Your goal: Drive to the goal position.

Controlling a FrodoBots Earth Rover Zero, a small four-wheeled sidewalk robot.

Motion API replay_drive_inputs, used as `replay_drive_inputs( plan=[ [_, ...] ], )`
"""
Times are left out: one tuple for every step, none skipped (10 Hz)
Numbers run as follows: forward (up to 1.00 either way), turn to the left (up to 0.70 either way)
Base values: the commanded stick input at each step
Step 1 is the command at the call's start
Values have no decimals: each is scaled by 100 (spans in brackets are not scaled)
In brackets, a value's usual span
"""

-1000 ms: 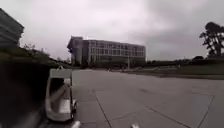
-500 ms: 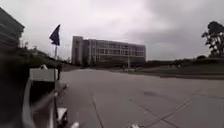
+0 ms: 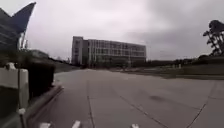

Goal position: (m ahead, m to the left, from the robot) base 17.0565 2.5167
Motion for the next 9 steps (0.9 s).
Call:
replay_drive_inputs(
  plan=[
    [70,6],
    [70,17],
    [70,28],
    [70,23],
    [70,0],
    [70,0],
    [70,0],
    [70,0],
    [70,0]
  ],
)
